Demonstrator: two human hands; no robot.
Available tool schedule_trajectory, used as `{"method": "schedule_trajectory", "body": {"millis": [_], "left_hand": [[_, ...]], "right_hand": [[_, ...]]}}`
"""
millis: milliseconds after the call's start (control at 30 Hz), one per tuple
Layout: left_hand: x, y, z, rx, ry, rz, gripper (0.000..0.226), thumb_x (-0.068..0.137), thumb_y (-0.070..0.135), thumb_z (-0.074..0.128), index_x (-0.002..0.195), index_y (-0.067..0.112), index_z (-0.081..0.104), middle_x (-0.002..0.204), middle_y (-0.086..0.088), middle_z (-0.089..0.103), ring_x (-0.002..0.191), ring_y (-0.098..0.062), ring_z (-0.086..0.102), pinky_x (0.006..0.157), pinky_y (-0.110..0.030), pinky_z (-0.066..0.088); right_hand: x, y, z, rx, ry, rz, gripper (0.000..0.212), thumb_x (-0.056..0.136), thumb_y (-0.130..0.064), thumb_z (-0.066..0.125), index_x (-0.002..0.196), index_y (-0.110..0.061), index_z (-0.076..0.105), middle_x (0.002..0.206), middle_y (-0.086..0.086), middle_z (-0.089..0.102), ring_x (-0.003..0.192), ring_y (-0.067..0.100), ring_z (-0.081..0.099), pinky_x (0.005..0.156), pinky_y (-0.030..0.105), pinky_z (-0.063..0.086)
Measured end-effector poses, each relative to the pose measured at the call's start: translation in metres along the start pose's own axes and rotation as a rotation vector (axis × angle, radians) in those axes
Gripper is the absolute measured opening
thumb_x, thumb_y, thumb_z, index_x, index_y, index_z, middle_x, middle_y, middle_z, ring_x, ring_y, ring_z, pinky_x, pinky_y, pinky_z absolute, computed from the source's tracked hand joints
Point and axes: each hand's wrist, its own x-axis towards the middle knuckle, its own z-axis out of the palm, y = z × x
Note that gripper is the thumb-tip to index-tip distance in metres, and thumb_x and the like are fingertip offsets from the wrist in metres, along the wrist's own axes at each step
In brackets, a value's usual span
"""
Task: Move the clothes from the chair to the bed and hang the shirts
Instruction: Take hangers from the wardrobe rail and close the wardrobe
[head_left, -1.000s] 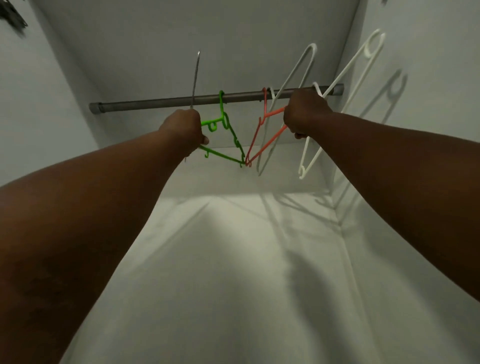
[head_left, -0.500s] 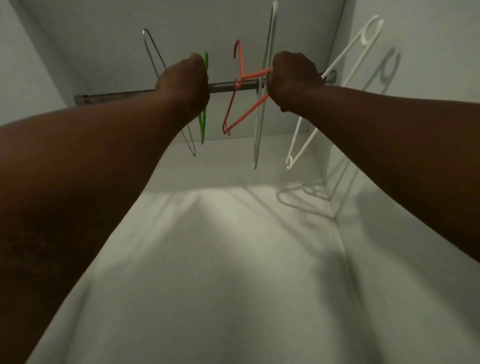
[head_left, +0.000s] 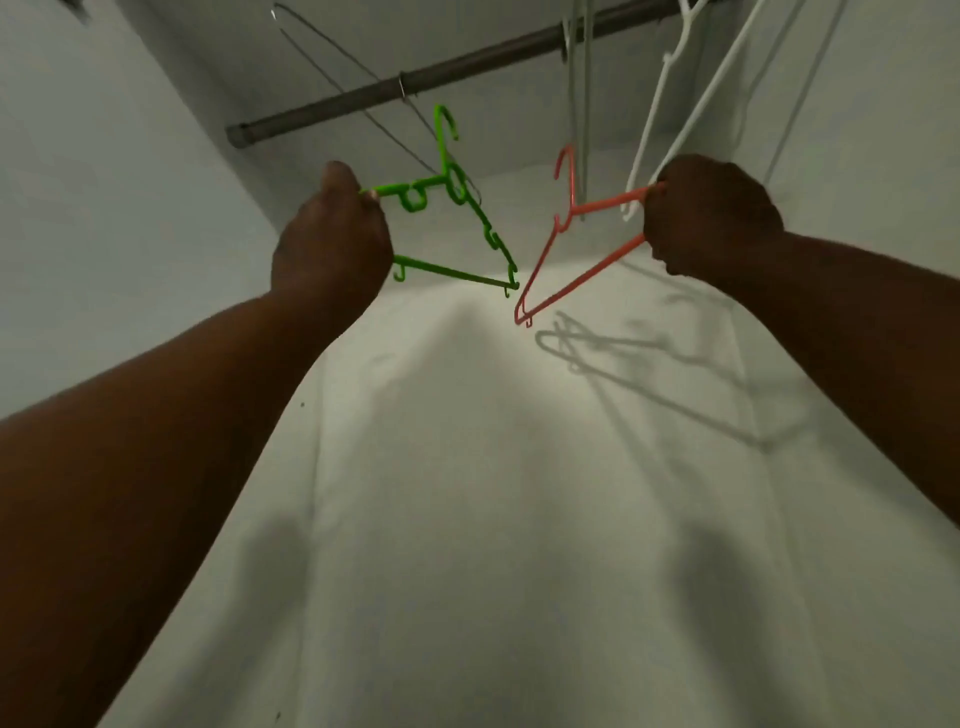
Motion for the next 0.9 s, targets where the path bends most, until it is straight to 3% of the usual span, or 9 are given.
{"method": "schedule_trajectory", "body": {"millis": [133, 233, 367, 433, 500, 633, 800, 900], "left_hand": [[-0.051, -0.035, -0.025, -0.06, 0.024, -0.09, 0.024, 0.101, 0.03, 0.038, 0.106, 0.008, 0.044, 0.095, -0.023, 0.061, 0.084, -0.043, 0.058, 0.068, -0.043, 0.043], [-0.09, -0.063, -0.043, -0.154, 0.025, -0.173, 0.02, 0.098, 0.038, 0.038, 0.096, 0.018, 0.042, 0.083, -0.015, 0.063, 0.068, -0.037, 0.064, 0.063, -0.046, 0.053], [-0.145, -0.085, -0.063, -0.435, 0.021, -0.4, 0.015, 0.101, 0.029, 0.042, 0.092, 0.018, 0.044, 0.075, -0.012, 0.06, 0.044, -0.01, 0.06, 0.041, -0.028, 0.048], [-0.175, -0.094, -0.077, -0.545, 0.002, -0.537, 0.014, 0.101, 0.026, 0.042, 0.094, 0.014, 0.046, 0.071, -0.01, 0.057, 0.04, -0.008, 0.057, 0.039, -0.024, 0.048], [-0.208, -0.105, -0.099, -0.667, -0.056, -0.694, 0.015, 0.102, 0.024, 0.044, 0.096, 0.01, 0.049, 0.069, -0.009, 0.055, 0.041, -0.008, 0.056, 0.041, -0.022, 0.051], [-0.279, -0.123, -0.156, -0.909, -0.206, -1.032, 0.021, 0.1, 0.026, 0.05, 0.081, 0.019, 0.053, 0.069, -0.005, 0.053, 0.043, -0.011, 0.053, 0.046, -0.02, 0.052], [-0.348, -0.145, -0.244, -1.007, -0.336, -1.227, 0.019, 0.099, 0.019, 0.05, 0.081, 0.018, 0.056, 0.065, -0.003, 0.049, 0.043, -0.011, 0.048, 0.043, -0.018, 0.048], [-0.378, -0.144, -0.296, -1.094, -0.374, -1.297, 0.023, 0.1, 0.015, 0.043, 0.079, 0.013, 0.051, 0.047, 0.001, 0.043, 0.034, -0.01, 0.041, 0.034, -0.016, 0.037]], "right_hand": [[-0.051, 0.017, 0.019, 0.192, -0.194, 0.209, 0.012, 0.09, -0.009, 0.052, 0.087, 0.0, 0.059, 0.069, 0.015, 0.067, 0.047, 0.023, 0.066, 0.058, 0.036, 0.058], [-0.098, 0.015, 0.027, 0.426, -0.266, 0.406, 0.019, 0.094, -0.013, 0.05, 0.088, 0.002, 0.06, 0.066, 0.019, 0.066, 0.048, 0.03, 0.066, 0.056, 0.039, 0.058], [-0.191, -0.002, 0.009, 0.7, -0.27, 0.68, 0.017, 0.096, -0.022, 0.051, 0.092, -0.009, 0.061, 0.061, 0.012, 0.058, 0.04, 0.024, 0.06, 0.041, 0.024, 0.048], [-0.247, -0.007, -0.011, 0.79, -0.27, 0.827, 0.019, 0.098, -0.024, 0.052, 0.091, -0.011, 0.063, 0.059, 0.01, 0.054, 0.038, 0.021, 0.058, 0.04, 0.022, 0.046], [-0.307, -0.014, -0.037, 0.84, -0.267, 0.984, 0.022, 0.099, -0.027, 0.052, 0.092, -0.012, 0.066, 0.057, 0.007, 0.049, 0.042, 0.02, 0.055, 0.043, 0.024, 0.045], [-0.407, -0.035, -0.109, 0.892, -0.219, 1.186, 0.026, 0.1, -0.034, 0.051, 0.096, -0.014, 0.068, 0.054, 0.001, 0.042, 0.042, 0.014, 0.045, 0.042, 0.021, 0.036], [-0.493, -0.086, -0.217, 0.768, -0.182, 1.213, 0.032, 0.1, -0.036, 0.046, 0.102, -0.011, 0.066, 0.05, 0.0, 0.036, 0.039, 0.013, 0.036, 0.041, 0.021, 0.027], [-0.534, -0.106, -0.279, 0.737, -0.128, 1.284, 0.034, 0.1, -0.03, 0.046, 0.104, 0.0, 0.062, 0.048, 0.007, 0.033, 0.029, 0.015, 0.031, 0.038, 0.017, 0.027]]}}
